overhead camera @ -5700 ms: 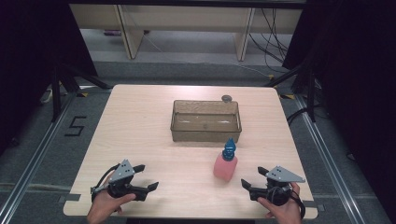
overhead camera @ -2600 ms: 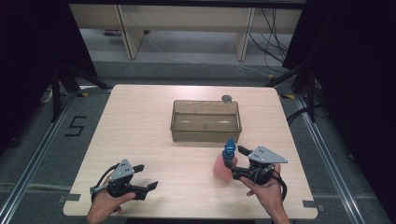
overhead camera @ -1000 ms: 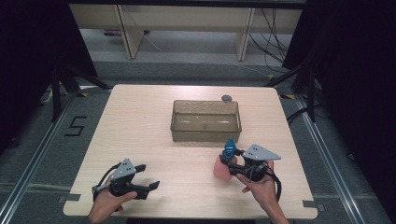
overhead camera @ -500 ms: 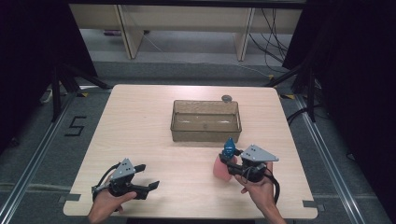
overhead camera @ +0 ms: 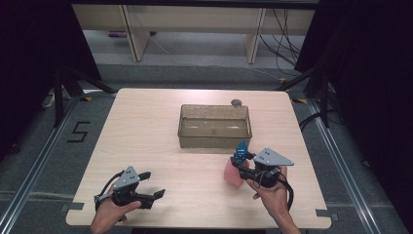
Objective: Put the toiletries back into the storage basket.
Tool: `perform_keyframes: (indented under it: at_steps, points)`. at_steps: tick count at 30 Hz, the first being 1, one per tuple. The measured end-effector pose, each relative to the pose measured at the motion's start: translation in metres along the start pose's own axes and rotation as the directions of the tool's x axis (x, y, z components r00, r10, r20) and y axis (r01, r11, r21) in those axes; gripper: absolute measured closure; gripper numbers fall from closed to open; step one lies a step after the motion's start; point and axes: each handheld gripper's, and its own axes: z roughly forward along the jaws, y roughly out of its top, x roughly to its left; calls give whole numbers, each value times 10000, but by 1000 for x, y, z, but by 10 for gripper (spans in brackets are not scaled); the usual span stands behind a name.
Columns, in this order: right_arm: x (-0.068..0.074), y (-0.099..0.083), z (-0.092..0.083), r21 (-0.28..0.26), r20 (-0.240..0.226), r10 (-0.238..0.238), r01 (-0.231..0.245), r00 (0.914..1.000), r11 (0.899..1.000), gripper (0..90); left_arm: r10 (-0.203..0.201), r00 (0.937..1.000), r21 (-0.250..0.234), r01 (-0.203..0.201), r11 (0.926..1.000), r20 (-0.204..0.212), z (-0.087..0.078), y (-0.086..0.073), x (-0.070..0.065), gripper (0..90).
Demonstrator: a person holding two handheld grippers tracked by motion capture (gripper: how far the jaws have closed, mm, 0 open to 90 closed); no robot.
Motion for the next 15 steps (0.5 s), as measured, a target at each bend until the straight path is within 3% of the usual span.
perform_keyframes:
  at_steps: [1,6,9,13,14,15]
  points:
    - [0,1,0,80,-31,112,-111,9999,9999,535,1,10000,-21,-1,10000,50,0,-1,0,154]
    - [-1,5,2,-29,68,-349,349,9994,9994,536,18,10000,19,-19,10000,60,1,-1,1,154]
    - [0,7,2,-59,-10,12,-12,10000,10000,536,2,10000,19,-2,10000,45,1,-1,0,154]
    - [-3,10,2,-109,68,-185,186,9998,9998,536,-35,10000,3,35,10000,52,0,-1,1,154]
    - [-2,11,2,-84,25,51,-51,10000,10000,536,-26,10000,12,26,10000,57,0,-1,1,154]
    - [-4,12,2,-72,107,-137,138,9998,9999,535,-31,10000,12,31,10000,79,1,-1,1,154]
